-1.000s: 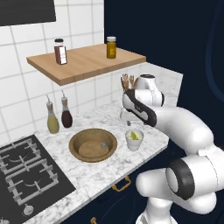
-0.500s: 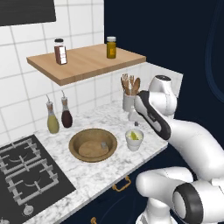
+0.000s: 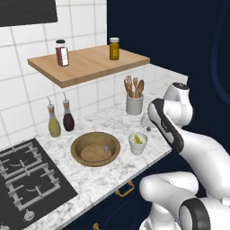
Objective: Grab a lemon wedge from the fridge and one ice cube from the ice bowl, and put them in the glass of lemonade.
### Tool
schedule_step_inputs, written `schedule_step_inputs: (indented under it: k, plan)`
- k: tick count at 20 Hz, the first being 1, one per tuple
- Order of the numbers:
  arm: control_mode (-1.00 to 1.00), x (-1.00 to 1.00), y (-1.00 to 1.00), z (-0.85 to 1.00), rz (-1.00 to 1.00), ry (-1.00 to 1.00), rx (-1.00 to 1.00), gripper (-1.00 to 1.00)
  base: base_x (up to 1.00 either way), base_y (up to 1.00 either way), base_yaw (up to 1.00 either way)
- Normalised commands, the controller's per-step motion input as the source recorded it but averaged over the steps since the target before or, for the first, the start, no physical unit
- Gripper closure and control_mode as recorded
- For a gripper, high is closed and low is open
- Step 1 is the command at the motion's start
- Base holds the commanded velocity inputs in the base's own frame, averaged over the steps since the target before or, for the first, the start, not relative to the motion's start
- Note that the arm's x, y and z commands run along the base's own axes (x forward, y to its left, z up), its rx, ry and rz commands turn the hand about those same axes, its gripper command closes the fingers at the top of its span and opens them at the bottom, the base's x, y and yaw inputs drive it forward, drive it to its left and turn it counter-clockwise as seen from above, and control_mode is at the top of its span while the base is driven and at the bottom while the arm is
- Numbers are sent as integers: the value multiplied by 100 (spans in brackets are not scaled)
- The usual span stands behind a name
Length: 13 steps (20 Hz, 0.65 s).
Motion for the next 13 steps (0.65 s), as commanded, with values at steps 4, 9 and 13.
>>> schedule_step_inputs:
  k: [4, 9, 13]
  plan:
    - [-100, 0, -11, -1, -18, 0, 0, -100, 0, 0, 0]
    - [-100, 8, -25, 0, -20, -5, 0, -100, 0, 0, 0]
    - [-100, -37, -19, 0, -28, -19, 5, -100, 0, 0, 0]
